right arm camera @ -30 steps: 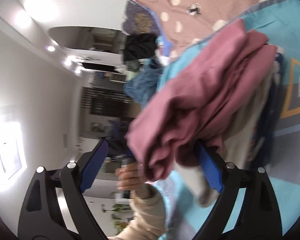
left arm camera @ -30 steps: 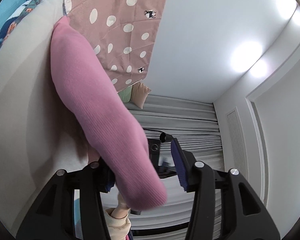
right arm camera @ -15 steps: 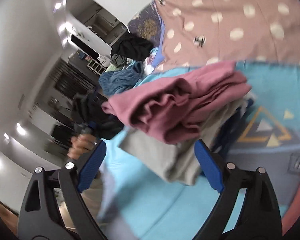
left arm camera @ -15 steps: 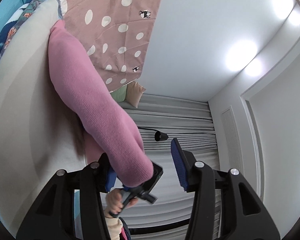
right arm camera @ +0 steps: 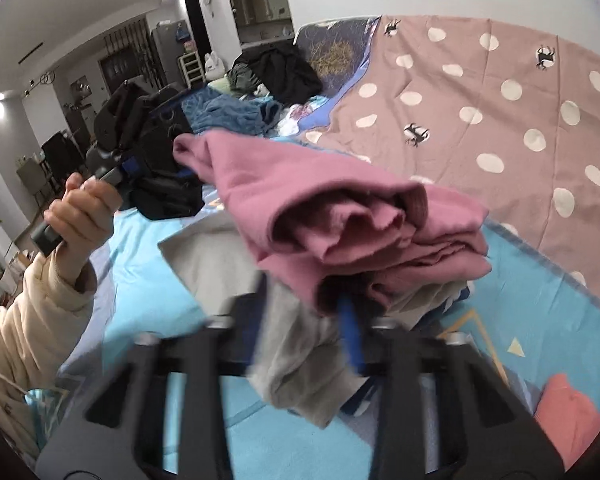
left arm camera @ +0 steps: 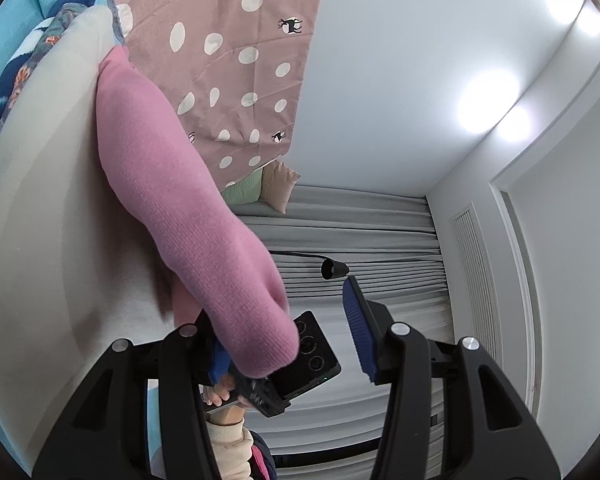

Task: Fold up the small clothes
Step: 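Lower the pink shirt onto the folded clothes stack with both grippers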

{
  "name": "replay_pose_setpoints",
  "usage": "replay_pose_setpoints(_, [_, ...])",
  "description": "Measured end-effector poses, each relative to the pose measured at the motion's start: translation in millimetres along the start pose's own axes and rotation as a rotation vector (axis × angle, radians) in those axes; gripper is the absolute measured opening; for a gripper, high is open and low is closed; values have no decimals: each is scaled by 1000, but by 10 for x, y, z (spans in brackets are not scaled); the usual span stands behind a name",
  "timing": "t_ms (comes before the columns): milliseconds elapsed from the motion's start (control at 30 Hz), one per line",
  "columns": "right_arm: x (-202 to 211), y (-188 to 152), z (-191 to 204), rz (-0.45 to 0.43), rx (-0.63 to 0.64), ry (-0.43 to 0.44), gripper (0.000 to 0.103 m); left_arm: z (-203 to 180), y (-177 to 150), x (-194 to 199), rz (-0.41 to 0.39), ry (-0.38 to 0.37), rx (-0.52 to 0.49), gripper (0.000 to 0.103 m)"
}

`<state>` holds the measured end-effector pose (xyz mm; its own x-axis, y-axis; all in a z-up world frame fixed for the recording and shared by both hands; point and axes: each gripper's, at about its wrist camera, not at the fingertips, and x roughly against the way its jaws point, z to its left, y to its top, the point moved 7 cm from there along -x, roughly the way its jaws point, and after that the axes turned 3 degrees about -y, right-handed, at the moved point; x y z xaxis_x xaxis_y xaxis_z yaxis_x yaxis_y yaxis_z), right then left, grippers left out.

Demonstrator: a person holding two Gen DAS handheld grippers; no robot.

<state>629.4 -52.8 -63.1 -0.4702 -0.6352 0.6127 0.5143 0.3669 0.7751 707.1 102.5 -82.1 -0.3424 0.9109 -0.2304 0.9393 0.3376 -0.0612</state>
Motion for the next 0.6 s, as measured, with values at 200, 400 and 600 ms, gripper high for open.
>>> replay_pose_setpoints(200, [325,123,116,-92,-22,53,4,-27,-32,59,-11,12,-14,50])
replay_pose_setpoints(400, [482,27,282,-45,72,63,4,24,-228,271,1,58,-22,50])
replay_pose_setpoints(600, [198,-536,277,163,102,5,4,23,-709,606,57,94,-18,50])
